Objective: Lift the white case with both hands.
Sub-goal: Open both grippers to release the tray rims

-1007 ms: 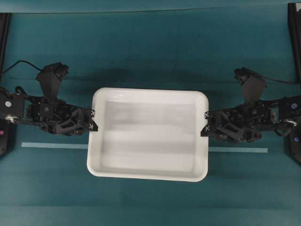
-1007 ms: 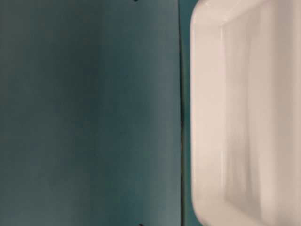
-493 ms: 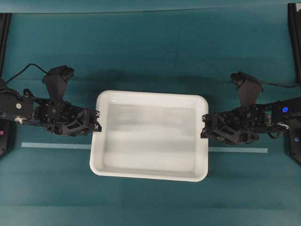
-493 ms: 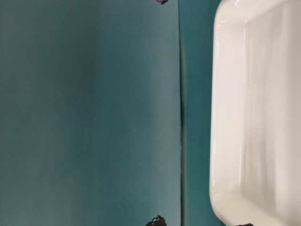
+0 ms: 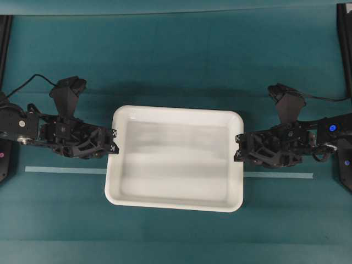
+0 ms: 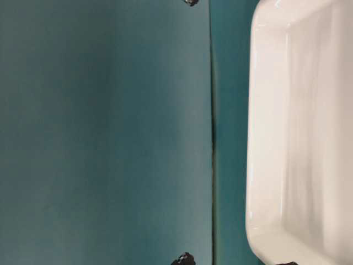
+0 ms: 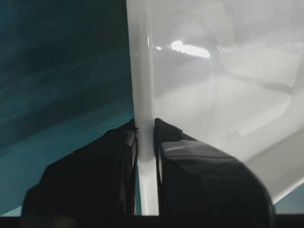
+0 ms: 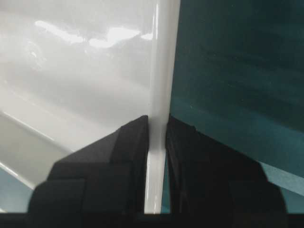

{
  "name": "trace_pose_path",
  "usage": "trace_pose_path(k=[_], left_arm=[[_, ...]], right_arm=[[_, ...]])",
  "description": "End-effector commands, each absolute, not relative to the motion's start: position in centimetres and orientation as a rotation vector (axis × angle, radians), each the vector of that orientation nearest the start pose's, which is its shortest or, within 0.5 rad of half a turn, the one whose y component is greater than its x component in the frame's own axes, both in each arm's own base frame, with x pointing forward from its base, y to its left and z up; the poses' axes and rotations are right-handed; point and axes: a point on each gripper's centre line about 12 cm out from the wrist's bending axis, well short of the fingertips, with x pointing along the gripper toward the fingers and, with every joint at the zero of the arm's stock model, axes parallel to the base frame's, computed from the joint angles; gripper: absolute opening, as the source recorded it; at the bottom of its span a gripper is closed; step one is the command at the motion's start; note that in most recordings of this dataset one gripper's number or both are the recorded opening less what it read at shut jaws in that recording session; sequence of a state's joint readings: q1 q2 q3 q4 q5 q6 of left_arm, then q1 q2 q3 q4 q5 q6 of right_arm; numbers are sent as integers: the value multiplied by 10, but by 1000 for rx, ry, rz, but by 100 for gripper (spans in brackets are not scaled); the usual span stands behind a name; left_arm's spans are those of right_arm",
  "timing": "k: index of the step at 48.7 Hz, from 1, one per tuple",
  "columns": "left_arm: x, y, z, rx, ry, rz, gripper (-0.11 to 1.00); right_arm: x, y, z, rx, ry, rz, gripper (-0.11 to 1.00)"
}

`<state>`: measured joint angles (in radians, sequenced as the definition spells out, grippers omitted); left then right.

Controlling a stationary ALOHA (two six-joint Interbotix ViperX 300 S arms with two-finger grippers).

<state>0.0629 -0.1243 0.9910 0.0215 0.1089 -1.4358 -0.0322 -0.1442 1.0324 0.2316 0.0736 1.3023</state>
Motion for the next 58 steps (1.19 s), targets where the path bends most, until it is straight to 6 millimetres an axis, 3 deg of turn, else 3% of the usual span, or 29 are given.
trace_pose_path(k=[1, 10, 15, 19, 26, 29, 32, 48, 58], left_arm=[[276, 16, 87, -1297, 825, 780, 6], [278, 15, 88, -1300, 806, 756, 6], [280, 15, 90, -1305, 791, 743, 13], [282, 15, 91, -1309, 779, 732, 30], [284, 15, 95, -1311, 768, 719, 73], [286, 14, 98, -1313, 759, 710, 89], [286, 15, 100, -1314, 751, 704, 97], [275, 14, 129, -1320, 687, 643, 95], [269, 13, 168, -1287, 591, 533, 94]], right_arm=[[272, -10, 88, 1400, 790, -784, 10], [275, -10, 91, 1403, 779, -774, 12], [277, -10, 93, 1406, 772, -767, 27], [279, -11, 96, 1405, 764, -758, 47], [284, -11, 104, 1387, 753, -726, 83], [284, -10, 107, 1372, 761, -716, 91], [285, -10, 111, 1364, 765, -707, 93], [268, -8, 137, 1338, 792, -673, 92], [265, -16, 181, 1196, 680, -524, 92]])
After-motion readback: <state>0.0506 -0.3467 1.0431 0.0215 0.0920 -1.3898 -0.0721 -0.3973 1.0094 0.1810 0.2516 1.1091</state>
